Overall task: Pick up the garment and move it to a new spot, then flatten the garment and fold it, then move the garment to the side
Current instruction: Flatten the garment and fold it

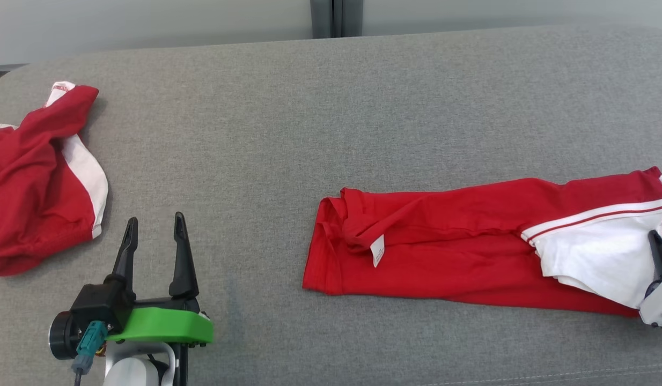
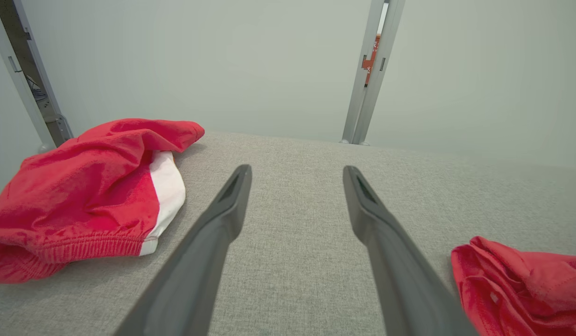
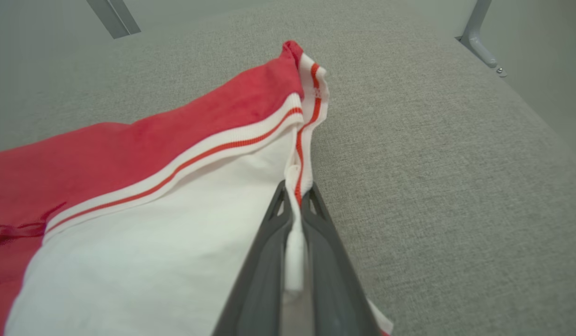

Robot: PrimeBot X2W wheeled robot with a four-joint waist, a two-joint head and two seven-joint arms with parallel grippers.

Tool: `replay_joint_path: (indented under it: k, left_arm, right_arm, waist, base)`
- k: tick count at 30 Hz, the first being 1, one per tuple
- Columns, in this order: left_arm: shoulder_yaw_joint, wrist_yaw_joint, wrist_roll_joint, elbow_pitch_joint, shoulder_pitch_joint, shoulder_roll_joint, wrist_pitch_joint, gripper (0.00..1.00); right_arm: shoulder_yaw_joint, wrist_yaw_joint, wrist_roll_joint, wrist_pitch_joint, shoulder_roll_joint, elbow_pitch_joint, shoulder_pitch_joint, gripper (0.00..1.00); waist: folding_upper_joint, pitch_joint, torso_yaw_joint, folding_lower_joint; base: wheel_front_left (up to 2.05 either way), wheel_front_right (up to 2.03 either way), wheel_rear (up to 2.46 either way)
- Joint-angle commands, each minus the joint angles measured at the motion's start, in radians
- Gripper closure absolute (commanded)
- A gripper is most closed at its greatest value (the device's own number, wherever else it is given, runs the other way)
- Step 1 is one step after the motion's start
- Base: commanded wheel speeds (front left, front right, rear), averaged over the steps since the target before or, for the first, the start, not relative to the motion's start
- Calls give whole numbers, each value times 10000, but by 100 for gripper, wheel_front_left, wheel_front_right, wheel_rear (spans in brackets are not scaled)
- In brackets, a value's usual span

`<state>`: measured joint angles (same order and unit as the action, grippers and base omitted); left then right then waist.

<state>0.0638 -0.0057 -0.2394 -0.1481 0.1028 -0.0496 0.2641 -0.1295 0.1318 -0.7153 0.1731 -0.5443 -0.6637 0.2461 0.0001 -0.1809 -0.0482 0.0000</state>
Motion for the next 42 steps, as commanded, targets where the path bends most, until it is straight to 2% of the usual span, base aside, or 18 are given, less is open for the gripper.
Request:
replay_joint_path:
  k: [1,5,13,23,31,42]
  left_arm:
    - [-63,-29,-24,-14,-205,-21,2,0]
    - [-56,-25,-89,-35,-312,-21,2,0]
    - [-53,-37,-151,-101,-401,-21,2,0]
    - [196,-70,-260,-259,-387,-21,0,0]
    - [429,-63,-392,-365,-177,-21,2,0]
    - [679,0,-468,-434,112,-21,0,0]
  right_arm:
    - [-62,-22,0,9,-8,162,-85,100]
    - [-271,-20,40,54,144,815,-85,100]
    - [-780,-19,259,-386,645,2958,-300,100]
    - [-1417,-17,858,-1373,1574,5178,-244,100]
    - [-2322,-17,1192,-1790,2539,5521,205,100]
    - [-3433,-17,1342,-1818,3501,4865,831,100]
  waist:
    - [-1,152,156,0]
    - [-1,278,292,0]
    - [-1,408,430,0]
    - [-1,502,153,0]
    - [-1,427,-309,0]
    - [-1,211,-896,0]
  base:
    - [0,0,0]
    - [0,0,0]
    - [0,0,0]
    - [0,0,0]
    - [0,0,0]
    - [0,0,0]
